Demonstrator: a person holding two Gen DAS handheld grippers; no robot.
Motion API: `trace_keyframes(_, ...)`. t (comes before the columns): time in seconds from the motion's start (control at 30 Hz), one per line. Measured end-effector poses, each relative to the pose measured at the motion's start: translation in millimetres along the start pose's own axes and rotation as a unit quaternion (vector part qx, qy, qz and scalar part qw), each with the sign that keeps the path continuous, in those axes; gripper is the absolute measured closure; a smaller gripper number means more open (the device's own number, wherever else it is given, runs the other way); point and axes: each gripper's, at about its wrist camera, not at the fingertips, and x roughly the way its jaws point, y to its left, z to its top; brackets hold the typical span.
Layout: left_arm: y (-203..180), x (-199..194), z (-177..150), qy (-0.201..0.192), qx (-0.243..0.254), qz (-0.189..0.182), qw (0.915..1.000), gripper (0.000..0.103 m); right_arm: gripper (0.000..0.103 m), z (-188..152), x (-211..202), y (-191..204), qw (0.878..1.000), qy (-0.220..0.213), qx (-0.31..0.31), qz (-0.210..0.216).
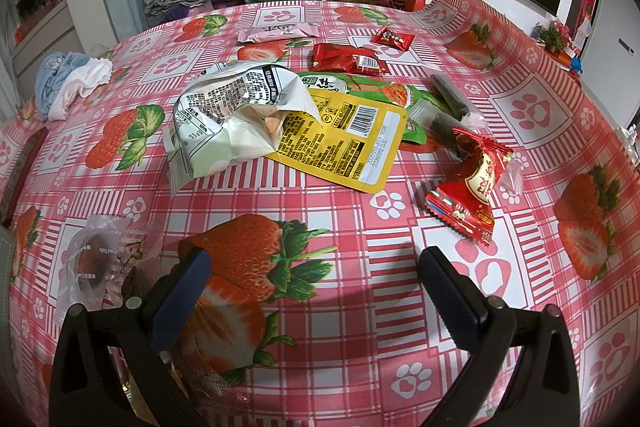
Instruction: Organize snacks
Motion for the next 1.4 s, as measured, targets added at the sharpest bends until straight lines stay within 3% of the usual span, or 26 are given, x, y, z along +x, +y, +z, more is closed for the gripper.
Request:
trace_keyframes(0.27, 0.1, 0.2, 0.5, 0.002, 0.002, 0.001, 1.0, 0.0, 0.0, -12.0, 8.8, 9.6, 0.999, 0.006, -0.028, -0.02)
trace_keyframes(0.33, -0.4, 2.3, 7.2, 0.042, 0.016, -0.007, 0.999, 0.0, 0.0, -12.4, 10.1, 9.4, 1.0, 0.005, -0.024, -0.018)
trace_keyframes(0.4, -4.1, 5.7, 18.2, 0.108, 0.038, -0.023, 0.9932, 0.0, 0.0, -14.0, 12.1, 9.4, 0.999, 0.0, -0.028, -0.019)
trace_keyframes(0.43, -4.5, 4.5, 19.8, 0.123, 0.048, -0.035, 0.9906, 0.0, 0.0, -12.1, 12.2, 11.3, 0.999, -0.002, -0.029, -0.019)
trace_keyframes(0.57, 16.5, -43.8, 30.4, 0.11, 0.061, -0.086, 0.9883, 0.0, 0.0, -20.8, 13.6, 13.3, 0.999, -0.008, -0.038, -0.018)
trace_keyframes(0.63, 30.6, -65.2, 31.9, 0.108, 0.068, -0.086, 0.9881, 0.0, 0.0, -24.6, 15.7, 14.0, 0.999, -0.005, -0.038, -0.018)
trace_keyframes(0.67, 32.6, -70.7, 30.4, 0.103, 0.082, -0.062, 0.9893, 0.0, 0.0, -25.5, 16.3, 13.6, 0.999, -0.004, -0.039, -0.017)
trace_keyframes(0.77, 74.0, -88.3, 10.6, 0.134, 0.054, -0.077, 0.9864, 0.0, 0.0, -18.1, 15.7, 15.0, 0.999, 0.0, -0.039, -0.018)
trace_keyframes(0.9, 130.4, -97.2, -22.2, 0.181, 0.041, -0.016, 0.9824, 0.0, 0.0, -11.1, 16.7, 16.2, 0.999, 0.007, -0.036, -0.019)
trace_keyframes(1.07, 168.8, -92.0, -46.3, 0.222, 0.039, 0.012, 0.9741, 0.0, 0.0, 7.3, 16.3, 14.3, 0.999, 0.023, -0.029, -0.021)
trace_keyframes(1.17, 179.3, -89.4, -50.9, 0.237, 0.046, 0.008, 0.9705, 0.0, 0.0, 14.5, 19.0, 12.0, 0.998, 0.053, 0.007, -0.015)
trace_keyframes(1.27, 188.4, -95.0, -53.6, 0.236, 0.053, -0.006, 0.9703, 0.0, 0.0, 6.0, 11.4, 19.7, 0.996, 0.064, 0.06, 0.022)
trace_keyframes(1.4, 192.5, -106.6, -63.5, 0.247, 0.089, -0.032, 0.9644, 0.0, 0.0, -11.9, 2.6, 47.6, 0.994, 0.075, 0.07, 0.038)
